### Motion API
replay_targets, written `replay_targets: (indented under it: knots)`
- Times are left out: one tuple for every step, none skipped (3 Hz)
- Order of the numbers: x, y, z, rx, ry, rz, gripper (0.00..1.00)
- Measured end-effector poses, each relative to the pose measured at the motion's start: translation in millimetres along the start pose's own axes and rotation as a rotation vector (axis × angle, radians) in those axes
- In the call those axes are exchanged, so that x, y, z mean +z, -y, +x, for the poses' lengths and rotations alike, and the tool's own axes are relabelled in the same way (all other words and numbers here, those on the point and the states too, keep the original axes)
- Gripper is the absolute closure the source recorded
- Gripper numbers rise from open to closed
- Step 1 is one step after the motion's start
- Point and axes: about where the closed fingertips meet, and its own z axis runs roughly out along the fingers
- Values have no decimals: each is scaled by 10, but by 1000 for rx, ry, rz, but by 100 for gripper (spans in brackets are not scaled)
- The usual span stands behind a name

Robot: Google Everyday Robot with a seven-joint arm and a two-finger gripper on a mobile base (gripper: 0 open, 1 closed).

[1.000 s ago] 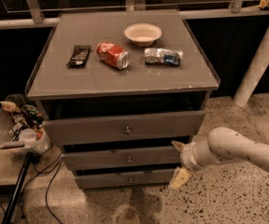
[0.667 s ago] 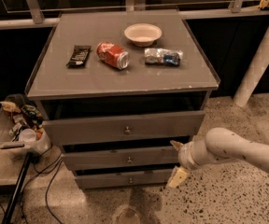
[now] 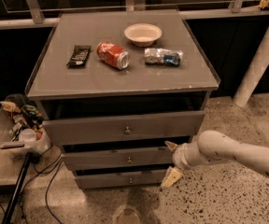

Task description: Open middle drawer

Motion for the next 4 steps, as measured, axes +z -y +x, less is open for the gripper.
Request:
replay_targets:
  knots:
    - [182, 19, -6, -35, 42, 14, 0]
    - [357, 45, 13, -69, 80, 27, 0]
    - [485, 124, 53, -87, 92, 44, 0]
    - [546, 262, 56, -93, 96, 67, 0]
